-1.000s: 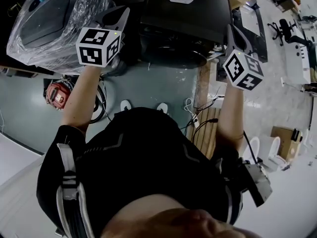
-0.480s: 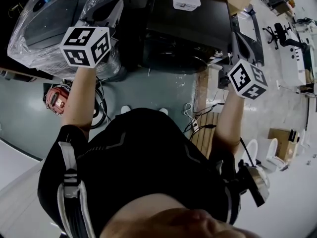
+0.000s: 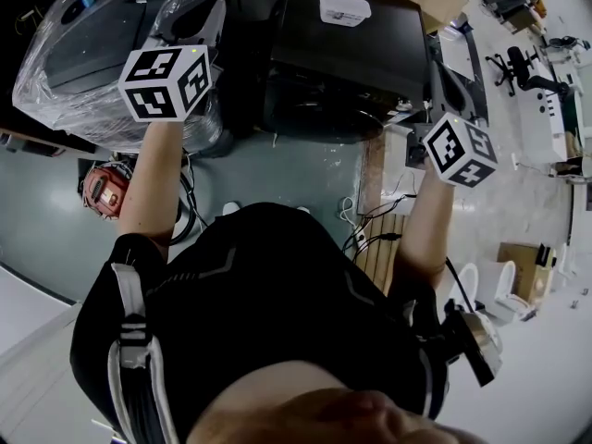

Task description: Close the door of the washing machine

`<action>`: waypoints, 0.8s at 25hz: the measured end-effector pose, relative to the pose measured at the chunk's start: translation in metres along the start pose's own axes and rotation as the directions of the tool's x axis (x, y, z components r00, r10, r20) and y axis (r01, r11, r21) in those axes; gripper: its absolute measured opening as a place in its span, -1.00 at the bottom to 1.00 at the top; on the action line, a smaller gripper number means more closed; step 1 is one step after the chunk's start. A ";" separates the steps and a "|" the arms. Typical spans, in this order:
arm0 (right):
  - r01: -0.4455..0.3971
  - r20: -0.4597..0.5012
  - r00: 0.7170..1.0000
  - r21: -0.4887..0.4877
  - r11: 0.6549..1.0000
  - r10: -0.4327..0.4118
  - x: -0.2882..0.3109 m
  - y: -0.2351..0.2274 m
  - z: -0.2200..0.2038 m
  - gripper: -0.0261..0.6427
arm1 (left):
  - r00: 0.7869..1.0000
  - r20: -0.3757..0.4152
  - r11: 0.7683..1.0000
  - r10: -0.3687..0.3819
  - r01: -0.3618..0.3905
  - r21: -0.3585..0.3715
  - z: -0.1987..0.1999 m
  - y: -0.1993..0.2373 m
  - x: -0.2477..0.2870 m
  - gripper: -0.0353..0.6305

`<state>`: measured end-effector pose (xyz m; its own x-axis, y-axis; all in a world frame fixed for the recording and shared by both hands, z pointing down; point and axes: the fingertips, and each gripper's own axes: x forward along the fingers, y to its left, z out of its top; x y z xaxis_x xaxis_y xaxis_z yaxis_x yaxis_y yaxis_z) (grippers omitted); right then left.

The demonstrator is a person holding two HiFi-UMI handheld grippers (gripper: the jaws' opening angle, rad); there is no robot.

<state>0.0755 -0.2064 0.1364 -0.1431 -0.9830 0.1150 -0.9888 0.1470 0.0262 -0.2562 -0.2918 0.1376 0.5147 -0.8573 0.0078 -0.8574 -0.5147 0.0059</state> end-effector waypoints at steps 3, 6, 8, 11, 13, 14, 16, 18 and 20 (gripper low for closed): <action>-0.004 0.000 1.000 -0.002 1.000 0.004 -0.001 -0.001 0.000 -0.91 | 1.000 -0.014 0.999 -0.010 0.009 -0.035 -0.001 -0.001 -0.001 -0.88; -0.002 0.001 1.000 -0.007 1.000 0.002 -0.001 -0.002 0.002 -0.91 | 1.000 -0.005 0.999 -0.017 0.017 -0.032 0.001 -0.004 0.000 -0.88; 0.004 -0.001 1.000 -0.011 1.000 -0.004 0.000 -0.002 0.001 -0.91 | 1.000 -0.006 0.999 -0.020 0.020 -0.036 -0.001 -0.006 0.000 -0.88; 0.007 -0.005 1.000 -0.013 1.000 -0.007 0.001 -0.003 -0.001 -0.91 | 1.000 -0.022 0.998 -0.016 0.015 -0.058 -0.006 -0.008 0.001 -0.88; 0.005 -0.005 1.000 -0.010 1.000 -0.005 0.001 -0.003 -0.001 -0.91 | 1.000 -0.024 0.998 -0.012 0.010 -0.057 -0.008 -0.007 0.001 -0.88; 0.006 -0.005 1.000 -0.011 1.000 -0.006 0.000 -0.003 -0.002 -0.91 | 1.000 -0.023 0.999 -0.013 0.012 -0.051 -0.008 -0.008 0.001 -0.88; 0.009 -0.006 1.000 -0.015 1.000 -0.009 -0.001 -0.004 -0.003 -0.91 | 1.000 -0.019 0.999 -0.019 0.019 -0.031 -0.007 -0.010 -0.001 -0.88; 0.009 -0.011 1.000 -0.022 1.000 -0.009 -0.002 -0.004 -0.004 -0.91 | 1.000 -0.016 0.999 -0.023 0.022 -0.038 -0.006 -0.012 -0.001 -0.88; 0.004 -0.017 1.000 -0.035 0.999 -0.004 -0.002 -0.002 -0.004 -0.91 | 1.000 -0.015 0.997 -0.021 0.019 -0.080 -0.006 -0.012 -0.003 -0.88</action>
<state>0.0784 -0.2040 0.1404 -0.1382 -0.9816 0.1316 -0.9872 0.1472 0.0613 -0.2478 -0.2834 0.1437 0.5322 -0.8463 0.0222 -0.8444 -0.5288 0.0864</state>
